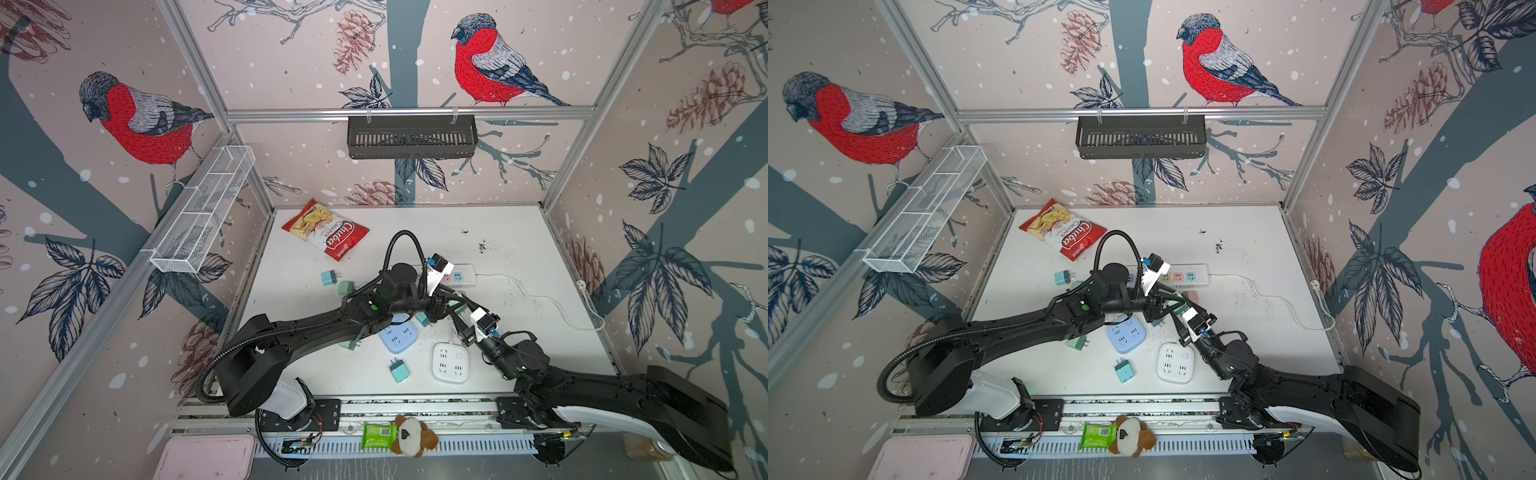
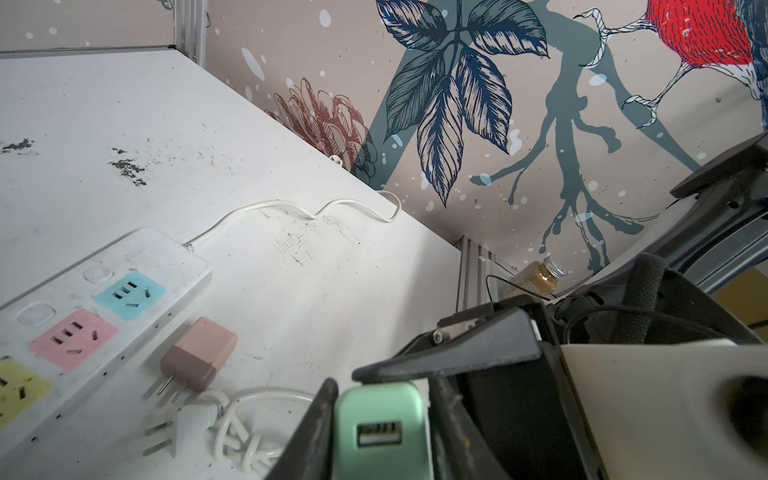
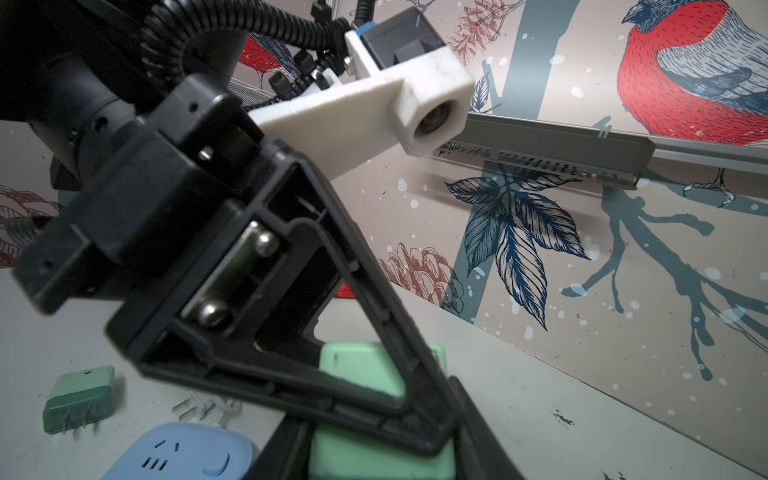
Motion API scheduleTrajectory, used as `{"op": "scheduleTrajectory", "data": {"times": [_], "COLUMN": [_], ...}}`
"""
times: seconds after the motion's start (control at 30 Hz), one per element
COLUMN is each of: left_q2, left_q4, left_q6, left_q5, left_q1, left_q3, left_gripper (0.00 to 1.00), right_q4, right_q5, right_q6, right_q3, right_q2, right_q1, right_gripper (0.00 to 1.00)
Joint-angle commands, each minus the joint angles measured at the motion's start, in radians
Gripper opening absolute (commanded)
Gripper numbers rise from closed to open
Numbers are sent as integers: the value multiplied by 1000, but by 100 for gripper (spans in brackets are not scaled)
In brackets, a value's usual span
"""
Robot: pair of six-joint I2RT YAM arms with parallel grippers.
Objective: Insert the plug
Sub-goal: 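Grasp the green charger with the left gripper while the right gripper releases it, then carry the green charger toward the strip with the left gripper while the right arm withdraws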
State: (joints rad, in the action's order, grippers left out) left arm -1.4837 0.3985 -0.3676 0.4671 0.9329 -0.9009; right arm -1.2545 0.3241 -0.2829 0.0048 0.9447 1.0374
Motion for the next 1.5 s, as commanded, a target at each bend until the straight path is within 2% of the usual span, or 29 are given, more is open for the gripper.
{"op": "scheduleTrajectory", "data": {"times": [0.0, 0.1, 0.17, 0.23, 0.3, 0.5, 0.63, 0.77, 0.9, 1.03, 1.3, 1.47], "left_q2": [-6, 0, 7, 18, 35, 117, 145, 171, 185, 200, 273, 326], "left_q4": [-30, -37, -46, -59, -57, -44, -103, -120, -127, -141, -115, -83], "left_q6": [25, 29, 33, 33, 38, -23, -53, -41, -16, -10, 24, 140], "left_q5": [16, -1, -16, -41, -69, -253, -364, -388, -453, -532, -501, -496], "left_q1": [10, 12, 12, 12, 12, 12, 12, 12, 9, 6, -11, -54], "left_q3": [-10, -7, -8, -6, 6, 46, 39, 41, 51, 56, 99, 148], "left_gripper": [22, 7, 0, 0, 0, 0, 0, 0, 0, 0, 0, 0], "right_q4": [-75, -71, -64, -51, -48, -37, -8, 42, 60, 65, 89, 148], "right_q5": [6, 9, 7, 2, -3, 4, -42, -122, -109, -80, 39, 26], "right_q6": [7, 11, 17, 19, 19, 31, 85, 180, 245, 299, 471, 619], "right_q3": [-15, -15, -13, -15, -21, -55, -89, -99, -94, -68, 15, 85], "right_q2": [3, 2, -2, -11, -19, -87, -173, -241, -240, -182, -18, 91], "right_q1": [0, 1, 0, 1, 1, -20, -99, -232, -330, -416, -581, -715], "right_gripper": [2, 8, 21, 42, 52, 70, 80, 85, 88, 89, 93, 97]}}
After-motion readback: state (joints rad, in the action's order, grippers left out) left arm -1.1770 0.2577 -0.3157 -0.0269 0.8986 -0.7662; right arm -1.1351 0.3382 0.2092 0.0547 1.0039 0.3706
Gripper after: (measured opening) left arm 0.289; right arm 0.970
